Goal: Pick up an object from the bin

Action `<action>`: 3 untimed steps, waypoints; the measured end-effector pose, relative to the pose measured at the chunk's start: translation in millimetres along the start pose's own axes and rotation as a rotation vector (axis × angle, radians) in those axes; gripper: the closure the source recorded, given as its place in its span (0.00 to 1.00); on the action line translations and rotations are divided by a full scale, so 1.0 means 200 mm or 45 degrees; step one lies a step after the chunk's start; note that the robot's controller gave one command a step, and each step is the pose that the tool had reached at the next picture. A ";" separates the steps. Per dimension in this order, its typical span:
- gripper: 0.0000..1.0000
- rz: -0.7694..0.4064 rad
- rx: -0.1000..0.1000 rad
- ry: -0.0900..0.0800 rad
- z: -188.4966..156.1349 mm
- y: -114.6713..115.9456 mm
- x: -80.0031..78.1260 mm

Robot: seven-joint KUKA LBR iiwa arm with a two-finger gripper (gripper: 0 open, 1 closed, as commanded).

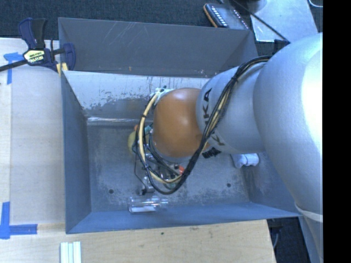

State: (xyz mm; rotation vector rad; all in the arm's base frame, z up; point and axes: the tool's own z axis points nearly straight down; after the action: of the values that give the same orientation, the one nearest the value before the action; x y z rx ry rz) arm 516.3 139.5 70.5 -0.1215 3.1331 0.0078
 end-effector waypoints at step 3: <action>0.00 0.010 0.002 -0.005 -0.05 -0.35 -0.09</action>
Offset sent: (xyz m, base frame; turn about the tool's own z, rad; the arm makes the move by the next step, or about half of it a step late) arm 0.0064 -0.0635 0.0112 -0.0432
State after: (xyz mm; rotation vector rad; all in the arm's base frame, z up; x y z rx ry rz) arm 540.5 71.4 80.6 -0.1090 3.1296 0.0057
